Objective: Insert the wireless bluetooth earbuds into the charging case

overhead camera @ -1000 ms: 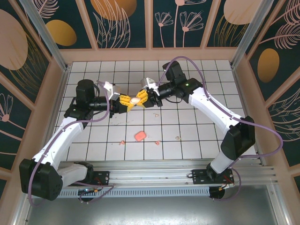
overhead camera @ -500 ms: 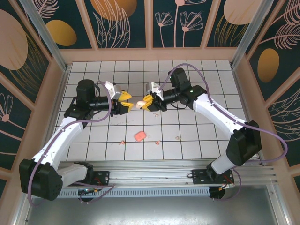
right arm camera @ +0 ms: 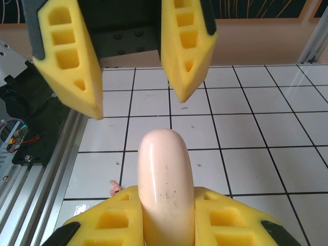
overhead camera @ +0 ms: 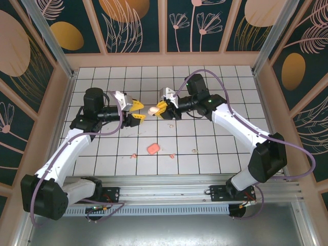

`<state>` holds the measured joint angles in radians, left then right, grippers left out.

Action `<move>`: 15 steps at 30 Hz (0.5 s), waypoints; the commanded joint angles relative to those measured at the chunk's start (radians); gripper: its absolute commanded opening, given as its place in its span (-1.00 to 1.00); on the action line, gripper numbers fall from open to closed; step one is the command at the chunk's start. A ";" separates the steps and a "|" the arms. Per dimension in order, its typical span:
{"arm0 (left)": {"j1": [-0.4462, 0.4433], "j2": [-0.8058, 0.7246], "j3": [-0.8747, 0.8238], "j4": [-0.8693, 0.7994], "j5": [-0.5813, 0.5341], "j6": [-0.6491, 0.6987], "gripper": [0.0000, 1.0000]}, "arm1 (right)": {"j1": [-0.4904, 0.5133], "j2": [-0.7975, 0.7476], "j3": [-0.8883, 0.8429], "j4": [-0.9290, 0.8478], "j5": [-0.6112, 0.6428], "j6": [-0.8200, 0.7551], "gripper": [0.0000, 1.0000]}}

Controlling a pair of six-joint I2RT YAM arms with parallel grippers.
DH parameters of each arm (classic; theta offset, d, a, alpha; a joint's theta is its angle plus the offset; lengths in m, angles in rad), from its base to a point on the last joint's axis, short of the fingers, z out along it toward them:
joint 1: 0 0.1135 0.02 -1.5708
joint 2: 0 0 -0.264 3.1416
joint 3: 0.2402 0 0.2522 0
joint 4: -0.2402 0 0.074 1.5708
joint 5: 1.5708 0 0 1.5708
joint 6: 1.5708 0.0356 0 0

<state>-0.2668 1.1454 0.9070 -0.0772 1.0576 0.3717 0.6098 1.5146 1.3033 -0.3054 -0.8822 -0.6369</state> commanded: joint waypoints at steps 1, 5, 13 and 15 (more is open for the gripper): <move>0.004 -0.033 -0.021 0.029 0.053 0.056 0.11 | 0.024 -0.029 0.040 -0.008 0.002 -0.001 -0.69; 0.004 -0.026 -0.022 0.028 0.101 0.055 0.17 | 0.045 -0.026 0.043 -0.003 -0.003 -0.002 -0.69; 0.004 -0.025 -0.032 0.019 0.095 0.066 0.18 | 0.075 0.001 0.104 -0.015 -0.032 -0.015 -0.69; 0.003 -0.023 -0.032 0.016 0.091 0.065 0.18 | 0.083 0.005 0.115 -0.023 -0.028 -0.032 -0.69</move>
<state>-0.2668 1.1275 0.8825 -0.0708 1.1217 0.4122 0.6777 1.5135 1.3727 -0.3157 -0.8871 -0.6472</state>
